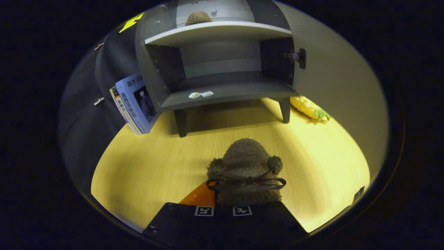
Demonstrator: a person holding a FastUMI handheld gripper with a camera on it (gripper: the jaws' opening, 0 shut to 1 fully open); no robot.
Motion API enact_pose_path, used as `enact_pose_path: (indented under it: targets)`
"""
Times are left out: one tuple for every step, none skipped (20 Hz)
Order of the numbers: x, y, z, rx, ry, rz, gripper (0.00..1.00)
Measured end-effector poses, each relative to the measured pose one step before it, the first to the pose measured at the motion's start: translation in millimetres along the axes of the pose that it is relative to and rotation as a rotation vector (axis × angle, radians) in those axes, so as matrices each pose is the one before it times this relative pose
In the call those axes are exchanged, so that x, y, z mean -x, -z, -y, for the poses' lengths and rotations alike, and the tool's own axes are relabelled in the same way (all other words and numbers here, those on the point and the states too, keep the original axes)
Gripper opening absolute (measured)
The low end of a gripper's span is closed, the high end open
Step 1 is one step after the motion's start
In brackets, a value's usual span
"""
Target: Open the shoe cabinet door, grab the shoes and put them into the shoe cabinet, then close the shoe cabinet door.
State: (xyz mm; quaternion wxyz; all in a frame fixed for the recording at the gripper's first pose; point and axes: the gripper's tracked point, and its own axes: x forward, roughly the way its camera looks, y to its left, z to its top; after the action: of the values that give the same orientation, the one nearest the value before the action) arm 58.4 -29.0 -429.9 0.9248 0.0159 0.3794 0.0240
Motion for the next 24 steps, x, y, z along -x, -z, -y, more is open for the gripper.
enact_pose_path:
  targets:
    - [10.51,-13.91,-2.56,0.00589,-0.00792,0.01437,0.05]
    - [11.86,-16.96,-2.36,-0.00121,-0.00593,0.02508,0.05]
    - [11.35,-17.56,-2.63,-0.0034,0.0002,0.03014,0.05]
    - [9.4,-17.72,-1.91,-0.00089,0.00242,0.03144,0.05]
    - [10.84,-18.32,-2.18,0.0015,-0.00036,0.02941,0.05]
    - [8.88,-18.45,-2.9,0.00029,0.00168,0.03142,0.05]
    - [8.18,-16.78,-0.92,0.00167,0.00481,0.02176,0.05]
    - [7.65,-14.11,-1.03,0.00163,0.00188,0.01436,0.05]
    - [6.93,-13.8,-0.77,0.00034,0.00393,0.0139,0.05]
    - [4.75,-15.06,-1.79,0.00059,0.00107,0.01966,0.05]
    - [4.97,-14.87,-1.97,0.00025,0.00028,0.02522,0.05]
    - [2.9,-13.69,-1.25,0.0061,0.0047,0.02481,0.05]
    - [3.63,-13.8,-0.89,0.01043,0.00527,0.02415,0.05]
    - [1.93,-13.65,0.12,0.01229,0.00613,0.0218,0.05]
    - [0.49,-11.65,-1.09,0.01086,0.00436,0.01719,0.05]
    - [-1.07,-13.32,0.95,0.00911,0.00633,0.01409,0.05]
    - [-0.85,-14.86,2.14,0.00609,0.00798,0.01453,0.05]
    - [-2.83,-18.04,2.63,-0.00206,0.00771,0.02761,0.05]
    - [-2.79,-15.81,2.64,-0.00667,0.00493,0.02065,0.05]
    - [-4.41,-13.91,2.52,-0.00672,0.00256,0.01511,0.05]
    - [-5.85,-11.98,3.07,-0.00847,0.00278,0.01422,0.05]
    - [-8.44,-9.09,2.29,-0.00343,0.00356,0.00101,0.05]
    - [-8.68,-8.63,3.71,-0.0015,0.00867,-0.00127,0.05]
    - [-8.57,-6.08,3.52,0.00165,0.00846,-0.00861,0.05]
